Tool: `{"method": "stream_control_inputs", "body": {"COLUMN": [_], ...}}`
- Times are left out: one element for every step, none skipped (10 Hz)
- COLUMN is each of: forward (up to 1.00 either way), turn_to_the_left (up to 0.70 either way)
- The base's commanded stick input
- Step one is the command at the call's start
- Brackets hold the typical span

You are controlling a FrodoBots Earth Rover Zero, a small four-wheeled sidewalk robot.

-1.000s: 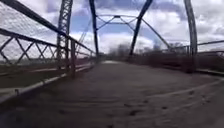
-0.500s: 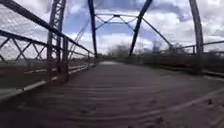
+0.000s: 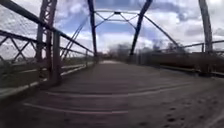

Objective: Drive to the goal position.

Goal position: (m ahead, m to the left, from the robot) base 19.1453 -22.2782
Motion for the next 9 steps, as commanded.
{"method": "stream_control_inputs", "body": {"forward": [0.96,0.96,0.96,0.96,0.96,0.96,0.96,0.96,0.96], "turn_to_the_left": [0.00,0.00,0.00,0.00,0.00,0.00,0.00,0.00,0.00]}}
